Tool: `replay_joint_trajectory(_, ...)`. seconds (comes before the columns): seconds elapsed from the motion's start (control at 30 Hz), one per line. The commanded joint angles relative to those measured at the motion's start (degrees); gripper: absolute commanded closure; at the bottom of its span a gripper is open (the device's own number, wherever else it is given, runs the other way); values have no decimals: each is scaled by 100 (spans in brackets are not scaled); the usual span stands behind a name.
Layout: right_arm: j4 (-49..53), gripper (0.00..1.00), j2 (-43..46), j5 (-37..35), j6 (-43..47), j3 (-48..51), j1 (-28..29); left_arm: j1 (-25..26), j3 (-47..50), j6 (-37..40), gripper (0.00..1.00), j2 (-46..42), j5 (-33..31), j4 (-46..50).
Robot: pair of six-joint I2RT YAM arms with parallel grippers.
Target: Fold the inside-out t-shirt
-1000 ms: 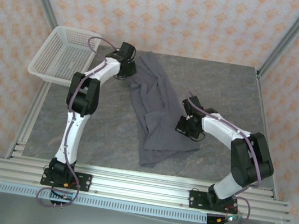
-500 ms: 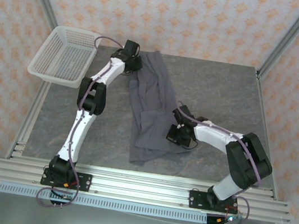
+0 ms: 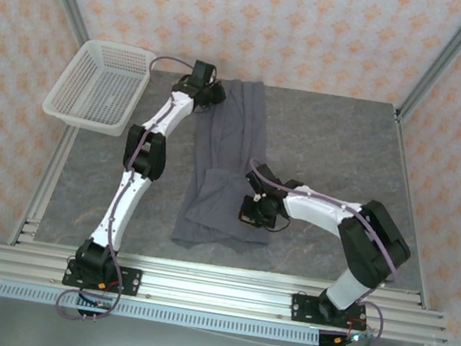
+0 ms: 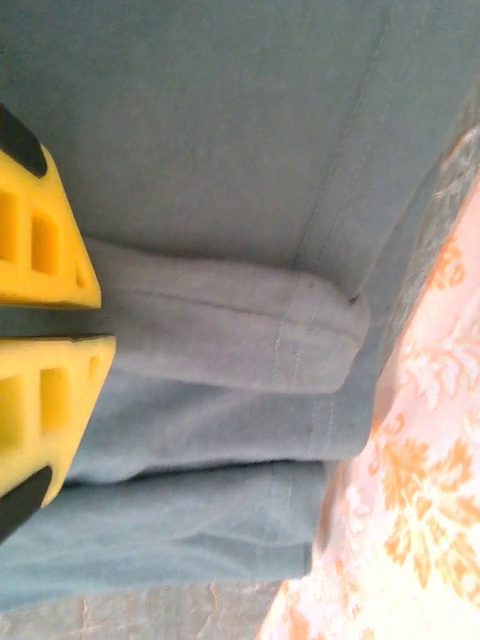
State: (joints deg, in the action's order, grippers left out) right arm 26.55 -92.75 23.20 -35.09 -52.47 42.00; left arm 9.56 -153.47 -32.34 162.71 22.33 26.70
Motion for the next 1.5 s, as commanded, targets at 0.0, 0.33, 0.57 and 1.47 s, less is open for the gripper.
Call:
replay_joint_trajectory(0.0,593,90,1233,-1106,-86,-59,15,-70,815,516,73,-1706,554,19)
replay_joint_trajectory(0.33,162,47,2824,-1182,-30,1875,-508,-135,7977,469,33,-7682,-137,-1046)
replay_joint_trajectory(0.57,-844,44,2333,47,-97,2353,-508,-17,11003,-438,24,-10051,346,-364)
replay_joint_trajectory(1.47,-963,42,2056,513,-569,1976,-500,1257,12989,-1701,29,-9945,1344,-736)
